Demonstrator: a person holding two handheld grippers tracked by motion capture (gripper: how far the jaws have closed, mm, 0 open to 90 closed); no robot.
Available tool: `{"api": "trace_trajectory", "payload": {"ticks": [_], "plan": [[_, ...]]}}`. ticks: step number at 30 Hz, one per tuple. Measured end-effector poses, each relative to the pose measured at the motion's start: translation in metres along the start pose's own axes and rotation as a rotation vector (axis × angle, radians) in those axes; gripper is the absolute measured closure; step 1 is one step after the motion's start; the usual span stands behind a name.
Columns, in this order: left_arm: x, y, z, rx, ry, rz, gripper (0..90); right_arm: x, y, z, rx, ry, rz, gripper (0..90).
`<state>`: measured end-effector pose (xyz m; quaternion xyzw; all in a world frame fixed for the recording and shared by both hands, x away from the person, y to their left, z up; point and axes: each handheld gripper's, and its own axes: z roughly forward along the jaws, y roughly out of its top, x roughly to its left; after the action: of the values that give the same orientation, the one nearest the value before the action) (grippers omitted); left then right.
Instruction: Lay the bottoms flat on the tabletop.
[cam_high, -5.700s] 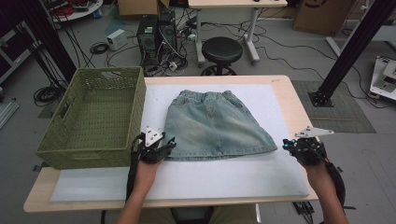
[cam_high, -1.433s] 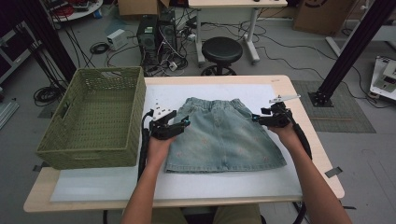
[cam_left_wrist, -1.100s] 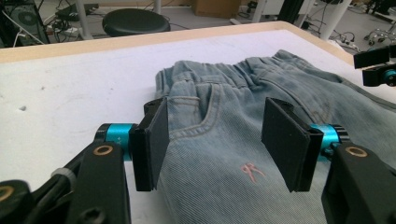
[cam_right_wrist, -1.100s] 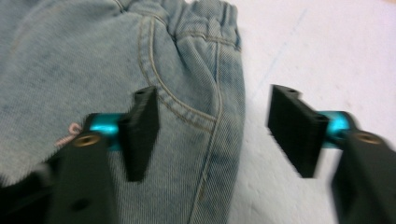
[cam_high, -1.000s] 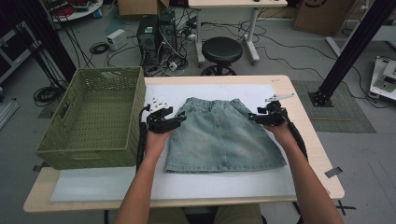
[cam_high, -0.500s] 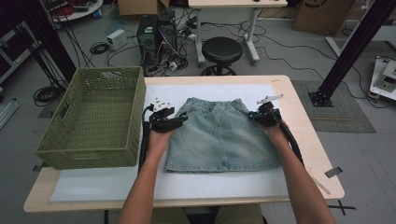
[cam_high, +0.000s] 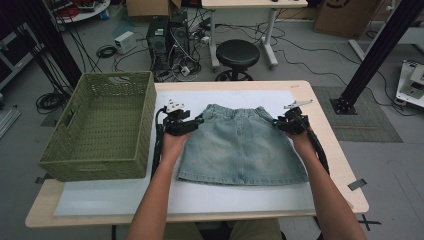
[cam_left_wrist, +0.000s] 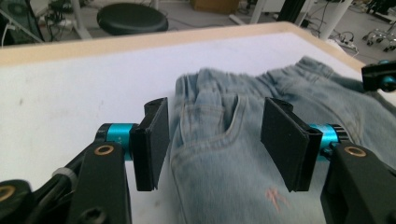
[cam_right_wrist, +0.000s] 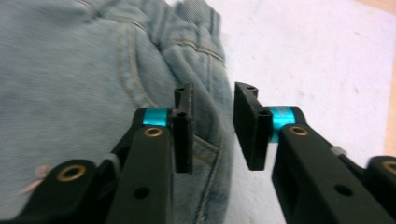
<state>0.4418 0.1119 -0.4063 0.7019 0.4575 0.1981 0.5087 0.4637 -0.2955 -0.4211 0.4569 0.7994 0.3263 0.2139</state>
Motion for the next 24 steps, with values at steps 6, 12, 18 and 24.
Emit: {"api": "trace_trajectory", "payload": {"ticks": [6, 12, 18, 24], "plan": [[0.009, 0.012, 0.022, 0.057, 0.025, -0.035, 43.6, 0.0, 0.002, -0.013, -0.055, 0.107, 0.031, 53.7], [0.021, 0.011, 0.04, 0.135, 0.048, -0.062, 47.1, -0.003, 0.0, -0.017, -0.057, 0.094, 0.008, 50.3], [0.026, 0.001, 0.054, 0.197, 0.02, -0.076, 47.6, -0.011, -0.003, -0.003, -0.026, 0.094, 0.042, 50.3], [0.026, -0.007, 0.064, 0.267, 0.015, -0.019, 52.3, -0.006, -0.004, 0.005, 0.004, 0.115, 0.026, 50.4]]}}
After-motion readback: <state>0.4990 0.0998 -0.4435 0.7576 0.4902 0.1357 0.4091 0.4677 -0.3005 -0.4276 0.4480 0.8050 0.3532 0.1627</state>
